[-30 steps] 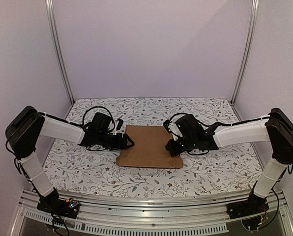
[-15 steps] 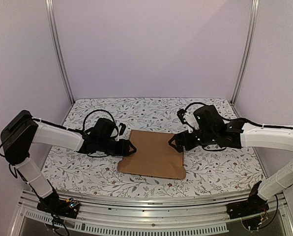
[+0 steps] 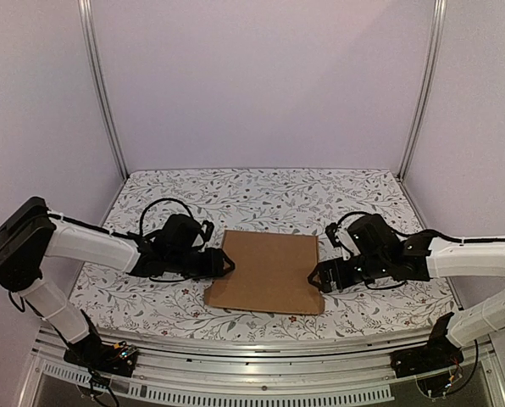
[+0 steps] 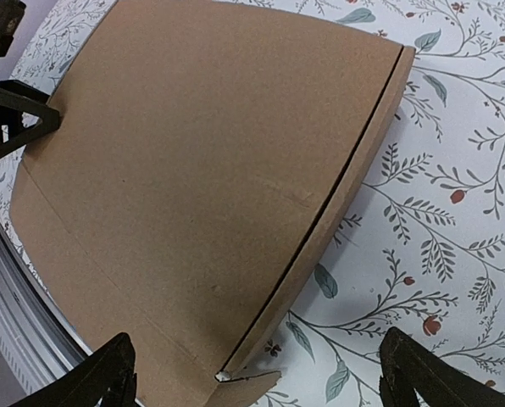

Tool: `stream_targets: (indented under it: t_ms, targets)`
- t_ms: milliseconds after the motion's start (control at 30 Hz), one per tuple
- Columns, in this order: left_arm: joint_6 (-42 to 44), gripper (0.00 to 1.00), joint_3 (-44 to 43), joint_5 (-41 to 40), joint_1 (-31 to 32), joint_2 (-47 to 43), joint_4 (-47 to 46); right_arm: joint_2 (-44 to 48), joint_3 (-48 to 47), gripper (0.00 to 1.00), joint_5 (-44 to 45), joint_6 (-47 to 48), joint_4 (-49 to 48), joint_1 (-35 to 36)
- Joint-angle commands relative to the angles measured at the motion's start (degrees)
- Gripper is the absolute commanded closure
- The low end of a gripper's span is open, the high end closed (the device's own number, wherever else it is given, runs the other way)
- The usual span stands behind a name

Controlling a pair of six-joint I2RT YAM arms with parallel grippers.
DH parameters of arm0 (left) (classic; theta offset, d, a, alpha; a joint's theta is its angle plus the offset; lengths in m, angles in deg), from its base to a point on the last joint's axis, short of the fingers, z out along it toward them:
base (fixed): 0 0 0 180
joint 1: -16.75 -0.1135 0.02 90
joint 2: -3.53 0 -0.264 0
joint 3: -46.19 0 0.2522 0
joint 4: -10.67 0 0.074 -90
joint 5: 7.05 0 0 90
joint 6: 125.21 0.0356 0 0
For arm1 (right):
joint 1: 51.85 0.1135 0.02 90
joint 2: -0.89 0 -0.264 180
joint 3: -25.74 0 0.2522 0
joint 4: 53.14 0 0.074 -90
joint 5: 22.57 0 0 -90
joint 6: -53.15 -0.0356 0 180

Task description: Fold the paper box

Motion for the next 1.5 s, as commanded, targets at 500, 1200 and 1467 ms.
stream_targets:
  t_ms: [500, 1200, 1467]
  targets:
    - [-4.0, 0.43, 7.3, 0.8, 2.4, -6.7, 6.1, -15.1, 0.5, 0.41, -14.6, -9.4, -20.8, -9.1]
    - [-10.5, 0.0, 20.1, 10.1, -0.9, -20.7, -8.8, -19.1, 9.9, 1.0, -16.5, -11.5, -26.0, -12.0]
    - [-20.2, 0.0, 26.6, 12.6, -0.9, -17.1, -26.2, -21.4, 10.4, 1.0, -16.2, -12.7, -27.3, -12.0]
